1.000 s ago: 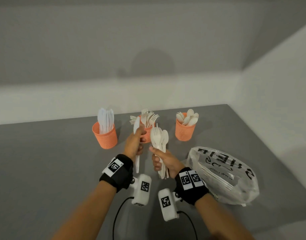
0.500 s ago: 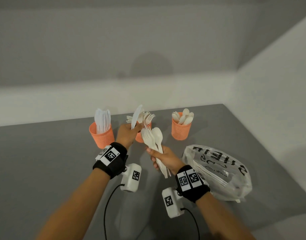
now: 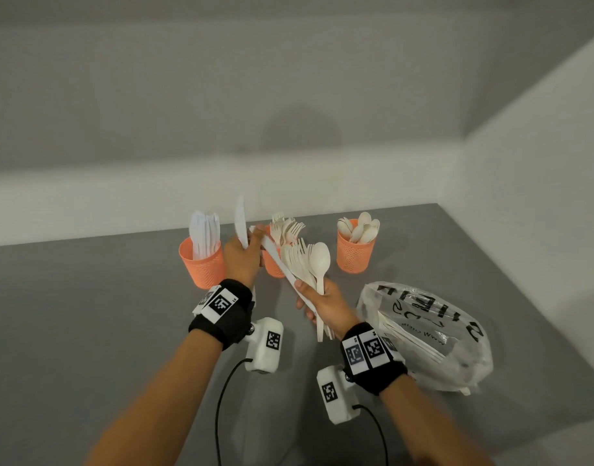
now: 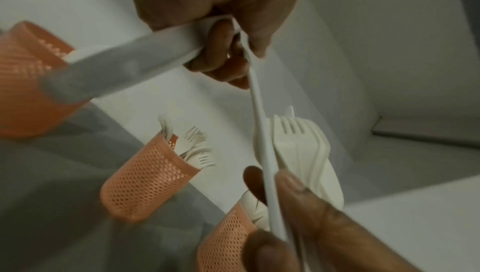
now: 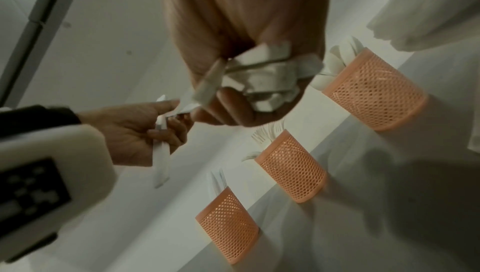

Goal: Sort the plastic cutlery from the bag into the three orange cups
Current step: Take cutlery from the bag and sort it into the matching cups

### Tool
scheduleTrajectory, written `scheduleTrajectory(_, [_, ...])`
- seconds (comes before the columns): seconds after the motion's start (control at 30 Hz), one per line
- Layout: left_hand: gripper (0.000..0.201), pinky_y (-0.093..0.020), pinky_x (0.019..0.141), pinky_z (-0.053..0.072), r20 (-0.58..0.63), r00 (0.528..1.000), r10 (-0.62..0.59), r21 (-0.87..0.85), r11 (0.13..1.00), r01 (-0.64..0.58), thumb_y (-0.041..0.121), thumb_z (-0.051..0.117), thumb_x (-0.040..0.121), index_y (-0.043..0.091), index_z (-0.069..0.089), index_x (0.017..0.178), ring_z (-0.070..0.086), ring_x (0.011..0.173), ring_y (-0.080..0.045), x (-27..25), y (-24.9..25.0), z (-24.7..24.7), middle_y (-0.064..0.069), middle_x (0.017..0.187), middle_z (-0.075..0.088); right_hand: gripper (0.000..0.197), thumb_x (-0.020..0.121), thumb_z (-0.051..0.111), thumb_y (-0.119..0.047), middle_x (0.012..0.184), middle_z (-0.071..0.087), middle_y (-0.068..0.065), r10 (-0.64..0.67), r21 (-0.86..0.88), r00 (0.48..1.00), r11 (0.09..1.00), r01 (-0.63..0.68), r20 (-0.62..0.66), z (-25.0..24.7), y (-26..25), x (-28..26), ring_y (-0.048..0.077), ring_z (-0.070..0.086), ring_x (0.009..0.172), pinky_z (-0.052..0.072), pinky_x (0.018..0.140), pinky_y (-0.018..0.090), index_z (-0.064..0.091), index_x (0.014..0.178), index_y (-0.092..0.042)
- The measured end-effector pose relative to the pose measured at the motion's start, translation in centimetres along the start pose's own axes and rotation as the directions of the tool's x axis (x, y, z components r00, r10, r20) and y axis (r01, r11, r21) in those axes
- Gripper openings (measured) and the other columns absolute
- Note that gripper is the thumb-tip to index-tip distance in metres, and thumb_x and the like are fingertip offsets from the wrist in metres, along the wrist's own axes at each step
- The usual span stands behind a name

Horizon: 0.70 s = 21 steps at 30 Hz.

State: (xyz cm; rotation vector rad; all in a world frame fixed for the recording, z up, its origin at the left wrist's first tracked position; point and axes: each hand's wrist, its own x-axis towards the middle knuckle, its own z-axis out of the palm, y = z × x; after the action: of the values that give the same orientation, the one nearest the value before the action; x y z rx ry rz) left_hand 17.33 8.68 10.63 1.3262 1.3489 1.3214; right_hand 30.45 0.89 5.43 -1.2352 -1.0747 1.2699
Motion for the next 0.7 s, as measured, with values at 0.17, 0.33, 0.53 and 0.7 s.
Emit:
scheduleTrajectory(0.17, [0.027, -0.011, 0.035, 0.032, 0.096, 0.987, -0.131, -0.045, 0.990, 0.135, 0.025, 0.058, 0.090, 0.015, 0.051, 0.066, 0.041, 0.030, 0.000, -2.8, -1.3, 1.3, 0.001, 0.057, 0.050, 0.018, 0.095, 0.050, -0.014, 0.065, 0.058, -0.007, -0.075, 0.020, 0.996, 0.997, 0.076, -0.051, 0.7, -0.3, 0.4, 0.001, 0.047, 0.037, 0.035, 0.037, 0.014, 0.055, 0.112, -0.011])
scheduleTrajectory(0.33, [0.032, -0.021, 0.047, 0.038, 0.025, 0.990, -0.137, 0.048, 0.990, 0.135, 0.020, 0.048, 0.096, 0.014, 0.052, 0.064, 0.048, 0.051, -0.015, -3.2, -2.7, 2.3, -0.001, 0.057, 0.050, 0.015, 0.095, 0.051, -0.015, 0.067, 0.058, 0.005, -0.056, -0.019, 0.996, 0.998, 0.054, -0.073, 0.9, 0.6, 0.6, 0.002, 0.050, 0.038, 0.038, 0.038, 0.016, 0.055, 0.109, -0.010])
scheduleTrajectory(0.53, [0.029, -0.027, 0.051, 0.046, -0.107, 0.977, -0.185, -0.124, 0.977, 0.171, 0.024, 0.037, 0.100, 0.011, 0.048, 0.076, 0.049, 0.039, -0.008, -0.8, -1.6, 0.6, -0.003, 0.057, 0.050, 0.004, 0.094, 0.052, -0.017, 0.062, 0.058, 0.003, -0.044, -0.112, 0.990, 0.993, 0.029, -0.131, -0.4, 1.6, 0.5, 0.002, 0.045, 0.036, 0.036, 0.038, 0.015, 0.056, 0.091, -0.017])
scheduleTrajectory(0.7, [0.017, -0.015, 0.032, 0.030, 0.136, 0.978, -0.159, -0.052, 0.985, 0.167, 0.015, 0.050, 0.094, 0.014, 0.049, 0.077, 0.033, 0.031, -0.006, -0.4, 0.7, -0.1, 0.002, 0.049, 0.035, 0.015, 0.091, 0.055, -0.014, 0.061, 0.057, -0.001, -0.077, -0.243, 0.983, 0.969, 0.035, -0.165, -0.8, 2.3, 0.6, 0.011, 0.047, 0.049, 0.038, 0.047, 0.023, 0.056, 0.084, -0.027])
